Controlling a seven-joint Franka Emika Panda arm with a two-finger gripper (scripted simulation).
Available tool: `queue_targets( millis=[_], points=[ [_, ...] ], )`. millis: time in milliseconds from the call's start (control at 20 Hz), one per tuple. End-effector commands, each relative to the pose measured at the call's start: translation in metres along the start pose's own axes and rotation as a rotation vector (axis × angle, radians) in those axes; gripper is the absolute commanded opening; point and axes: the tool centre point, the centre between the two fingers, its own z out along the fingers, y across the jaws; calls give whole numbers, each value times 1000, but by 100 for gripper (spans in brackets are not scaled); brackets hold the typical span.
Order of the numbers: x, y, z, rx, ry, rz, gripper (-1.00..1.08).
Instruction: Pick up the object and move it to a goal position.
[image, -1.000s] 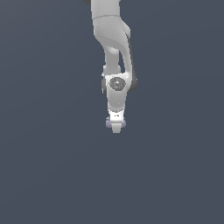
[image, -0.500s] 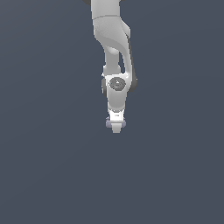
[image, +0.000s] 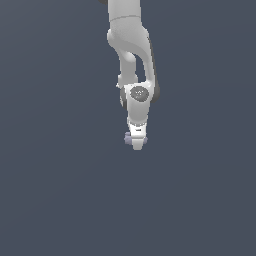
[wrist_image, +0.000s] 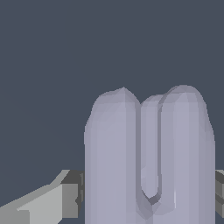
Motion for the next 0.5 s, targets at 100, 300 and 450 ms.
queue_targets(
  millis=[100,300,450],
  points=[
    [30,-13,-4,0,0,-1,-100],
    [65,-29,-8,1,0,-1,-100],
    [86,-37,-10,1,0,-1,-100]
  ],
)
